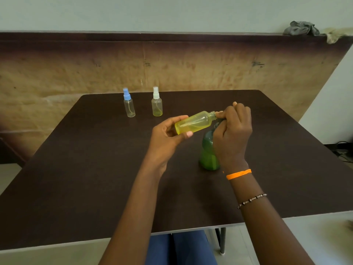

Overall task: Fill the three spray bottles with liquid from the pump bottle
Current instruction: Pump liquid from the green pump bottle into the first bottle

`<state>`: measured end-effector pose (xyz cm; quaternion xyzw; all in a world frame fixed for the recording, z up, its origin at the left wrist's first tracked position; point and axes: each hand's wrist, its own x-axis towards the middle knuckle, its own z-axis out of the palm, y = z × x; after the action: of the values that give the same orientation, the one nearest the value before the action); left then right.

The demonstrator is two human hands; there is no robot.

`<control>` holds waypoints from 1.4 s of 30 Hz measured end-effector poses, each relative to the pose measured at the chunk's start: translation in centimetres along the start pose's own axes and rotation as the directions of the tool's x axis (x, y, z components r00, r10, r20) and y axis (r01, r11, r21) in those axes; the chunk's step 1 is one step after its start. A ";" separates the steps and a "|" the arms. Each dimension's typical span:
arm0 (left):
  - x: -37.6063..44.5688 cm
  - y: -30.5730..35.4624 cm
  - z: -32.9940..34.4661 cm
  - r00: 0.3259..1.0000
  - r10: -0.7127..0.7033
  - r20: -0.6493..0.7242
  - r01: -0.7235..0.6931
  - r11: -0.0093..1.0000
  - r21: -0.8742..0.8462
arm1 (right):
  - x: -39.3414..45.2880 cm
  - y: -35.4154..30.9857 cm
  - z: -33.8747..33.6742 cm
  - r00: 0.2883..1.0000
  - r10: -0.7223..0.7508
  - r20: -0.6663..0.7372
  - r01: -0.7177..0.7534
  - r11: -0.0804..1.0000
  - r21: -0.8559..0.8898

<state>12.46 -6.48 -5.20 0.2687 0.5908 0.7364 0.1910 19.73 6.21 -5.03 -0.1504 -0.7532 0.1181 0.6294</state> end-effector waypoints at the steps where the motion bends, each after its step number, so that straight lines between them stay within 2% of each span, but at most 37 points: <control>1: 0.0 -0.1 0.0 1.000 -0.002 -0.002 0.002 1.000 0.002 | -0.3 0.3 0.1 1.000 -0.019 -0.016 0.019 1.000 0.001; 5: 0.1 -0.3 0.0 1.000 -0.011 -0.001 0.011 1.000 0.004 | -0.5 1.0 0.2 0.998 -0.063 -0.008 0.064 0.998 0.027; 12: -0.1 0.2 -0.1 1.000 0.005 -0.002 -0.005 1.000 0.001 | 0.8 -0.9 -1.0 0.989 -0.039 0.142 0.044 0.999 -0.032; 15: -0.1 0.2 -0.1 1.000 0.009 -0.002 -0.009 1.000 0.002 | 0.3 -1.1 -0.9 0.993 0.002 0.122 0.005 0.998 -0.058; 18: -0.1 -0.1 0.0 1.000 -0.004 -0.008 0.004 1.000 0.017 | -0.5 -0.4 -0.5 0.994 -0.032 0.103 0.041 0.996 -0.077; 27: -0.3 0.2 0.1 1.000 0.010 -0.005 -0.010 1.000 0.010 | 1.2 -1.0 -1.5 0.986 -0.017 0.169 0.023 0.999 -0.033; 32: -0.1 -0.1 0.0 1.000 0.001 -0.005 -0.001 1.000 0.004 | -0.7 -0.2 -0.7 0.998 -0.044 0.052 0.046 0.998 -0.038; 36: -0.1 -0.4 -0.1 1.000 -0.007 -0.006 0.007 1.000 0.019 | -1.2 0.7 0.0 0.998 -0.069 -0.006 0.069 0.997 0.024; 42: -0.3 0.1 0.0 1.000 0.006 -0.002 -0.006 1.000 0.000 | 0.0 -0.7 -1.0 0.995 -0.028 0.097 0.031 0.999 -0.028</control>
<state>12.69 -6.67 -5.13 0.2697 0.5901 0.7374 0.1880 20.70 5.50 -4.61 -0.1426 -0.7865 0.1047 0.5917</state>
